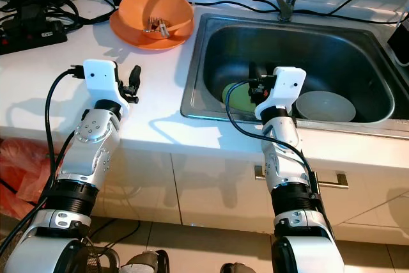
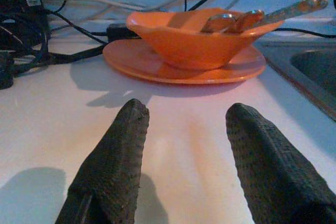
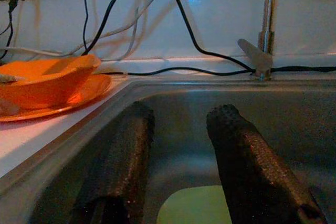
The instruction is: Kitchen organization
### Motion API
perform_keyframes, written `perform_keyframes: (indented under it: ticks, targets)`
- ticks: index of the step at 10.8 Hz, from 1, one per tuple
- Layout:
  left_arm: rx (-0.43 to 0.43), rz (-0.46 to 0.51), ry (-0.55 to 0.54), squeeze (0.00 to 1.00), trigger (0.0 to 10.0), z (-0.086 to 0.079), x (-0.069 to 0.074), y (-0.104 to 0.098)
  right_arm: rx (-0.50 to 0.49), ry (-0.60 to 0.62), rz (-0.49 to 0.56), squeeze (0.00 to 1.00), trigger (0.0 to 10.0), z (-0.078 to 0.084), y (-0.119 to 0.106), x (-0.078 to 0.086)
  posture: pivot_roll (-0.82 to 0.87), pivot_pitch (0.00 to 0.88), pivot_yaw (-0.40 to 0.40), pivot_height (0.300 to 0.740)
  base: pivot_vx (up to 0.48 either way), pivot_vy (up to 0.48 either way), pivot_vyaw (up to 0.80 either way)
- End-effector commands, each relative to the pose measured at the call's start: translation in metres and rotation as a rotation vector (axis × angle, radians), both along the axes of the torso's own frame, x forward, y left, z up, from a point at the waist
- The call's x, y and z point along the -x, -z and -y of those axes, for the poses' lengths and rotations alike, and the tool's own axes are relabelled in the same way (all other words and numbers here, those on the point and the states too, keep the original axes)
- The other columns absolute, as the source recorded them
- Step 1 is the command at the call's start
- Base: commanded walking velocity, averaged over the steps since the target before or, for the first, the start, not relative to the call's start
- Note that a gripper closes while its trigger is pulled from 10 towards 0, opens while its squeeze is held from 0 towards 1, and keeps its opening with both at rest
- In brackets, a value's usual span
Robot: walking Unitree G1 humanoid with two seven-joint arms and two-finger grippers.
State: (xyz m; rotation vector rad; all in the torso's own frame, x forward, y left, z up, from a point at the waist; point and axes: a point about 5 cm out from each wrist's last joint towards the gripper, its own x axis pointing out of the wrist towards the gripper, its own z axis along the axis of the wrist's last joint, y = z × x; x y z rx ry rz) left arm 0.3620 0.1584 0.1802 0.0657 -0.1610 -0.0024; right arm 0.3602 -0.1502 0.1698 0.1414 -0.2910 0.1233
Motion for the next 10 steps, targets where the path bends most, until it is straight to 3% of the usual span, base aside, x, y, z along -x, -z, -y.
perform_keyframes:
  ticks: [1,10]
  targets:
    - [-0.005,0.028,-0.009,0.00,10.0,-0.0004,-0.0004,-0.0054,0.015,0.013,0.001,0.00,10.0,0.0040,0.0008,0.0010,0.06,0.106,-0.027,0.740,0.337,0.000,0.00]
    - [-0.006,0.045,-0.005,0.00,10.0,0.0015,-0.0002,-0.0079,0.031,0.013,-0.021,0.00,10.0,0.0034,0.0059,0.0010,0.06,0.109,-0.027,0.740,0.370,0.000,0.00]
